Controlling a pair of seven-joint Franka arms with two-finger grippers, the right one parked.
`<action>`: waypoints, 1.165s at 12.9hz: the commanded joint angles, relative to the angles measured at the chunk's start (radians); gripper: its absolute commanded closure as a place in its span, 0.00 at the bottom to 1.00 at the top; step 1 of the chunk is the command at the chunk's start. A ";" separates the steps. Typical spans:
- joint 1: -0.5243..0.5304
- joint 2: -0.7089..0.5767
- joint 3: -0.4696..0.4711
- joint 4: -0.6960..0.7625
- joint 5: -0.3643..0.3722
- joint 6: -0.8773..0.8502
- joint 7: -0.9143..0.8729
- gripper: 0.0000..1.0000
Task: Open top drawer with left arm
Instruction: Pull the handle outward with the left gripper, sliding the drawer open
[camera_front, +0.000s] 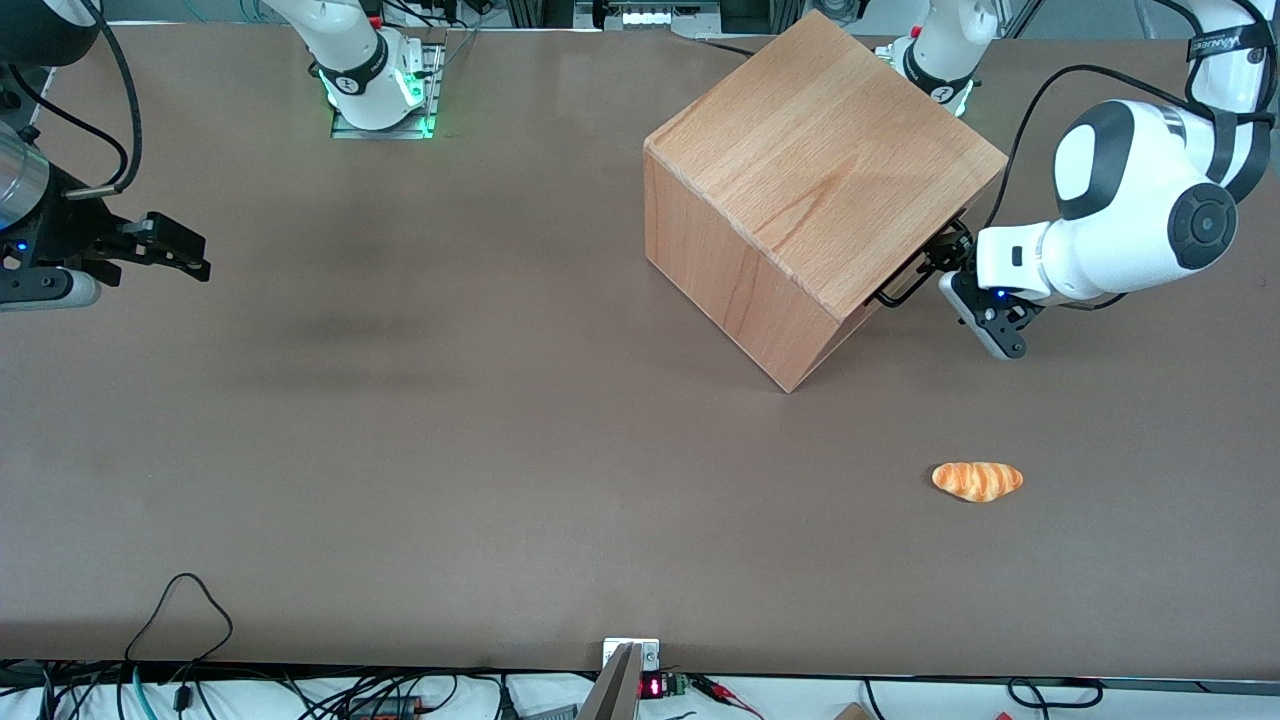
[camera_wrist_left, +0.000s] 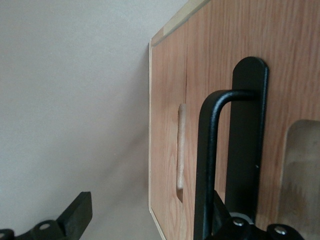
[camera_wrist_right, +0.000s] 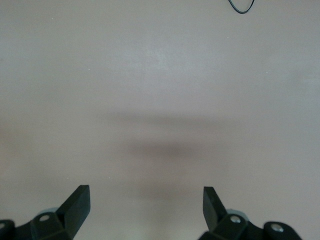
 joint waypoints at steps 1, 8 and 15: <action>0.005 0.007 0.002 -0.008 -0.036 0.023 0.033 0.00; 0.005 0.035 0.051 -0.007 -0.001 0.191 0.031 0.00; 0.005 0.079 0.192 0.012 0.085 0.451 0.021 0.01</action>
